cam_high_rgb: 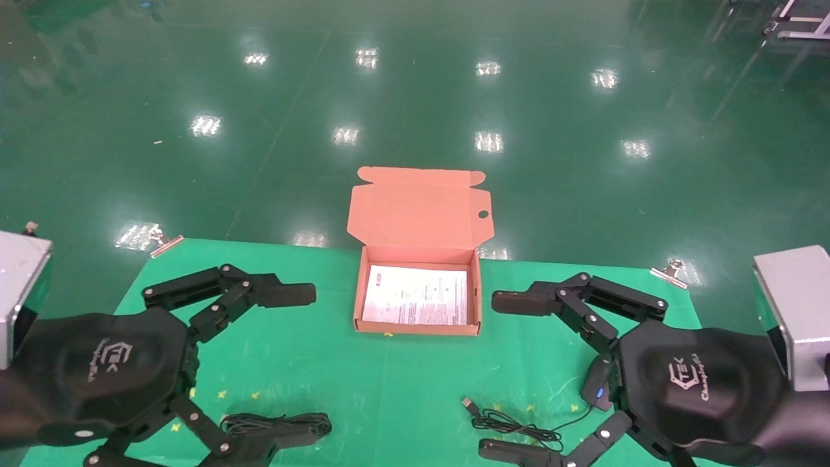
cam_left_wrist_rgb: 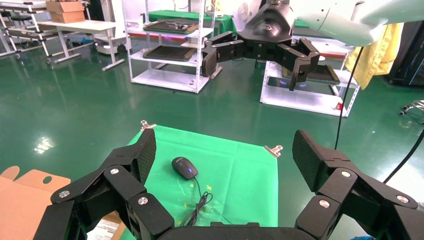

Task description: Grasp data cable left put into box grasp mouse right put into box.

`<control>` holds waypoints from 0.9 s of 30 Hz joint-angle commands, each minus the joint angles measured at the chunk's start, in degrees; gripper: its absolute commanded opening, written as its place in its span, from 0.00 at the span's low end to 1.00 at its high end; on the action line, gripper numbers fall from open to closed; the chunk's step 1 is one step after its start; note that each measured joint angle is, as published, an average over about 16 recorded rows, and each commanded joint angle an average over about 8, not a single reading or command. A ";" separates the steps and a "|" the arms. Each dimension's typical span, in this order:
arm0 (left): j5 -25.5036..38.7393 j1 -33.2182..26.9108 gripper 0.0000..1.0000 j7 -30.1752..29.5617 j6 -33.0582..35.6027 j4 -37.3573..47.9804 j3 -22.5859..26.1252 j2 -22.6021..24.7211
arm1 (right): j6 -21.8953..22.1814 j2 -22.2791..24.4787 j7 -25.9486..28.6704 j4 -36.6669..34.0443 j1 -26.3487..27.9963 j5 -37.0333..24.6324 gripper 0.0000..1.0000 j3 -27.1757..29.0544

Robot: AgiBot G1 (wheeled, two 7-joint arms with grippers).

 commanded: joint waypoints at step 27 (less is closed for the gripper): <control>5.90 -4.86 1.00 -0.73 2.02 1.13 3.16 1.18 | -0.54 1.30 -4.17 2.51 3.65 -10.47 1.00 -2.50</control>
